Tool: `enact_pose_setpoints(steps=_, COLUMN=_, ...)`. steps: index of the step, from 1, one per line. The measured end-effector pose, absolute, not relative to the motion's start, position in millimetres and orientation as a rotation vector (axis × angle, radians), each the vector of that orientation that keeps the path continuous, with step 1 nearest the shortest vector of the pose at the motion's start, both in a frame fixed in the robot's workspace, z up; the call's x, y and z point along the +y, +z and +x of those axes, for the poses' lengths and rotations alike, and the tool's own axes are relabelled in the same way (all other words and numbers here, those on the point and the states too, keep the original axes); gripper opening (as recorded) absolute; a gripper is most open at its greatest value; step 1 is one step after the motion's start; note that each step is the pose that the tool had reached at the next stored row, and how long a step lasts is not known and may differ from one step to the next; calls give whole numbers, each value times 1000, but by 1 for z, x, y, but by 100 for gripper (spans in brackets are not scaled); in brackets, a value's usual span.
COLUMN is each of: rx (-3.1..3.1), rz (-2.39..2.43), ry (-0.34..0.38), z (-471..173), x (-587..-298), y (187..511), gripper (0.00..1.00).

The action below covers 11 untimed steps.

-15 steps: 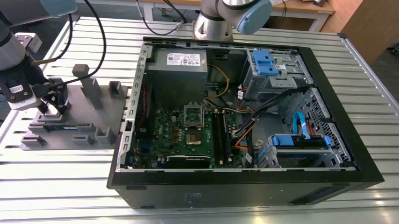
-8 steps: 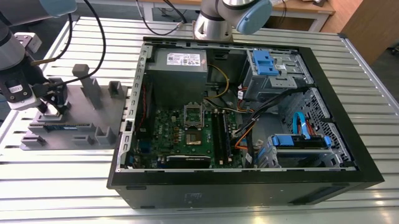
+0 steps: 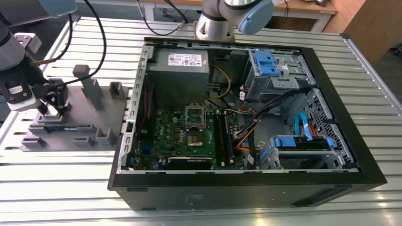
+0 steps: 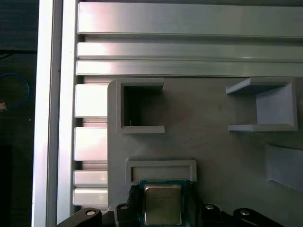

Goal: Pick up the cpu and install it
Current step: 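Place the cpu into insertion slot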

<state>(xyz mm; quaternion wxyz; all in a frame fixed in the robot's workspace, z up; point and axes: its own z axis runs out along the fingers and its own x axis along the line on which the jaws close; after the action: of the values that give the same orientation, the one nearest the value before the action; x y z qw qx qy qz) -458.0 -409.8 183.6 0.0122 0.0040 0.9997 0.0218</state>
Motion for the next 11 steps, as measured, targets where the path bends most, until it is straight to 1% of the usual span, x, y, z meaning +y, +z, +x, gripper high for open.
enact_pose_setpoints(steps=6, rx=3116, rz=13, ry=68, z=-458, x=-410, y=184, gripper=48)
enact_pose_setpoints(steps=7, rx=3117, rz=13, ry=68, z=-458, x=-410, y=184, gripper=55)
enact_pose_setpoints(steps=11, rx=3116, rz=13, ry=68, z=-458, x=-410, y=184, gripper=55)
